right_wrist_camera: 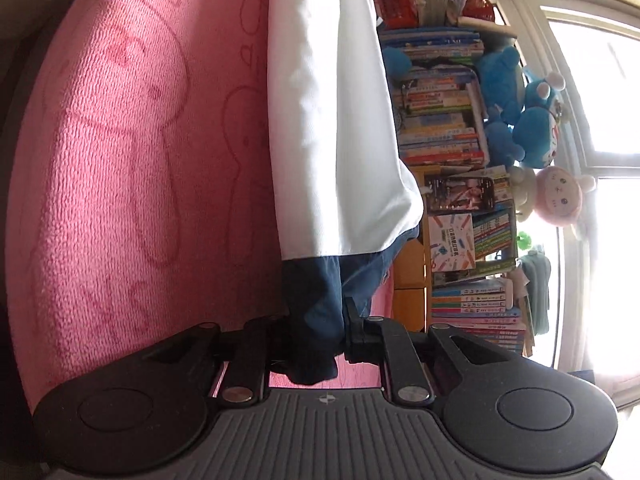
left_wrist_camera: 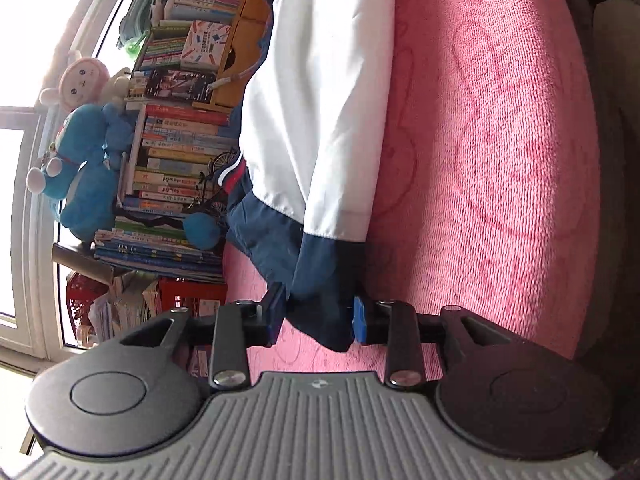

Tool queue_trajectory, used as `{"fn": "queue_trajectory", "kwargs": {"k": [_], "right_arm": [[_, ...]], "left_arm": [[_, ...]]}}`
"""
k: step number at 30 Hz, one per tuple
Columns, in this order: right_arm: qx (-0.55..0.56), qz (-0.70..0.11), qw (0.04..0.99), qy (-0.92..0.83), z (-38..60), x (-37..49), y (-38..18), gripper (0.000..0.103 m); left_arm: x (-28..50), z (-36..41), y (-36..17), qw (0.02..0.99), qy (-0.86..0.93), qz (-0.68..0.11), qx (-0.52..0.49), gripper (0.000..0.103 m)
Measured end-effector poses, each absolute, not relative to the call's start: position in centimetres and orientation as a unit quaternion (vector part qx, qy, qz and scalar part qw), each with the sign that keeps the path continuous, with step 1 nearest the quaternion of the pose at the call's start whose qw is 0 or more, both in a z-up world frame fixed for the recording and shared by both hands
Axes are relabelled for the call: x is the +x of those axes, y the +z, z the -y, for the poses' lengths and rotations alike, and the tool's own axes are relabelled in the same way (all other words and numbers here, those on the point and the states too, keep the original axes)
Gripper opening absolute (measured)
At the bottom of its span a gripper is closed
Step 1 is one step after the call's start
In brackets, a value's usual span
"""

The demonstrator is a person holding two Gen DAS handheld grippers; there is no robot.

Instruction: Fold clothes

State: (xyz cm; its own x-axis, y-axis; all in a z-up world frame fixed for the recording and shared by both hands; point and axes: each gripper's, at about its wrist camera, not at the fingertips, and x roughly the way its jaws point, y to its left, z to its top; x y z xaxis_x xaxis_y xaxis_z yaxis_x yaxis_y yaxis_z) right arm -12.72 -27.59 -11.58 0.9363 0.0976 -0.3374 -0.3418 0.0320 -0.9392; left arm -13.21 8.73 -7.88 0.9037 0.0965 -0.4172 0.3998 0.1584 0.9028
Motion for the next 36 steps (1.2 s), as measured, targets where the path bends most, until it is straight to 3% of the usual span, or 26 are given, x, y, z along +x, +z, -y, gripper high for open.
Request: {"fn": "queue_trajectory", "kwargs": {"k": [4, 6, 7, 10, 12, 14, 17, 19, 21, 23, 27, 36], "right_arm": [[-0.674, -0.084, 0.723, 0.126, 29.4, -13.5, -11.1, 0.04], [-0.656, -0.106, 0.742, 0.091, 30.2, -13.8, -10.2, 0.061], [-0.624, -0.119, 0.769, 0.07, 30.2, -13.9, -9.3, 0.065], [-0.511, -0.155, 0.845, 0.006, 29.9, -14.2, -6.4, 0.071], [-0.385, -0.16, 0.908, -0.024, 28.9, -14.7, -4.0, 0.082], [-0.218, -0.162, 0.962, -0.007, 27.3, -15.5, -2.0, 0.084], [-0.052, -0.15, 0.986, 0.058, 23.7, -16.1, -1.0, 0.083], [-0.028, -0.149, 0.985, 0.087, 20.6, -15.5, -1.6, 0.072], [-0.008, -0.167, 0.98, 0.109, 18.0, -13.9, -2.1, 0.037], [0.006, -0.189, 0.973, 0.131, 16.4, -12.8, -2.9, 0.023], [-0.046, -0.226, 0.965, 0.125, 13.2, -11.6, -5.6, 0.023], [-0.026, -0.2, 0.973, 0.115, 13.4, -12.6, -5.9, 0.023]], "left_arm": [[-12.8, -11.5, -7.1, 0.754, -0.032, -0.254, 0.605, 0.042], [-12.8, -12.9, -5.9, 0.775, 0.006, -0.284, 0.564, 0.045], [-12.7, -13.5, -5.1, 0.79, 0.023, -0.298, 0.536, 0.045], [-12.2, -13.8, -1.3, 0.861, 0.041, -0.315, 0.397, 0.044], [-11.9, -12.6, 0.6, 0.904, 0.009, -0.299, 0.305, 0.044], [-11.2, -11.0, 2.0, 0.934, -0.032, -0.278, 0.224, 0.044], [-9.1, -6.4, 2.0, 0.951, -0.134, -0.24, 0.139, 0.043], [-7.1, -3.6, 1.8, 0.947, -0.187, -0.238, 0.11, 0.037], [-5.2, -0.9, 1.2, 0.939, -0.222, -0.242, 0.102, 0.027], [-3.0, 1.3, 0.1, 0.927, -0.237, -0.264, 0.123, 0.022], [1.3, 4.1, -3.2, 0.893, -0.246, -0.322, 0.198, 0.02], [9.6, 5.0, -5.3, 0.9, -0.165, -0.297, 0.272, 0.02]]}}
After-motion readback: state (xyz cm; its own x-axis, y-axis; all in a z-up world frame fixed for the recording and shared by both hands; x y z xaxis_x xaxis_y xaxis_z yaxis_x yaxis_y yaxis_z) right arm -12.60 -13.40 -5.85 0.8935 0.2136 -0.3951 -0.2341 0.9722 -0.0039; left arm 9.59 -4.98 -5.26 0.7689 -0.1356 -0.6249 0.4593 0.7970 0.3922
